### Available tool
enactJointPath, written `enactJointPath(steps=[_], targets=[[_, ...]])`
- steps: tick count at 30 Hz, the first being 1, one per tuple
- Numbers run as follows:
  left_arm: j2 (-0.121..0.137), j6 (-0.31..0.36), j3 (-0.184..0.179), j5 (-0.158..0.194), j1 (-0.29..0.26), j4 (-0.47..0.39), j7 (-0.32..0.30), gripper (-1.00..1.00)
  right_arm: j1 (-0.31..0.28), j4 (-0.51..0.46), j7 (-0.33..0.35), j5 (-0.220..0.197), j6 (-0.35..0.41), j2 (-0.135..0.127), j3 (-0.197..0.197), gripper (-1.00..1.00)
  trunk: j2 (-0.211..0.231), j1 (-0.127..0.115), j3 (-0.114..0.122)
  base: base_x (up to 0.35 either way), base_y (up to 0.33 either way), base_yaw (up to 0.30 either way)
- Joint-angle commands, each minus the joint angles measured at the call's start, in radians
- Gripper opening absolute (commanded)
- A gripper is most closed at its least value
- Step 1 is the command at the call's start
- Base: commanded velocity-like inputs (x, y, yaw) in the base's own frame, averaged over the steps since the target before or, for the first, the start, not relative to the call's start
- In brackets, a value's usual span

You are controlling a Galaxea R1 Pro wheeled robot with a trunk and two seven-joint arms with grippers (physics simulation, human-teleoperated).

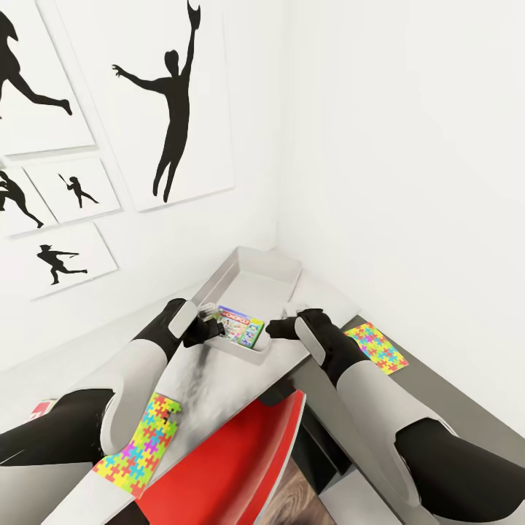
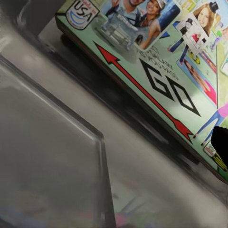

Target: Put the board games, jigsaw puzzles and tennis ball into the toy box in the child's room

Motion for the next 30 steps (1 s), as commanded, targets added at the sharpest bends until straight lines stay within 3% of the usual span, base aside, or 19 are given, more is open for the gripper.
enactJointPath(steps=[1, 30], targets=[[-0.001, 0.002, 0.005, 0.009, 0.000, -0.002, 0.007, -1.00, -0.001, -0.001, -0.008, -0.013, 0.003, 0.000, 0.002, -1.00, -0.002, 0.001, -0.002, 0.000, 0.000, 0.000], [-0.001, 0.001, 0.007, 0.011, 0.000, -0.005, 0.006, -1.00, -0.001, -0.001, -0.008, -0.013, -0.020, 0.000, 0.002, -1.00, -0.002, 0.001, 0.006, 0.000, 0.000, 0.000]])
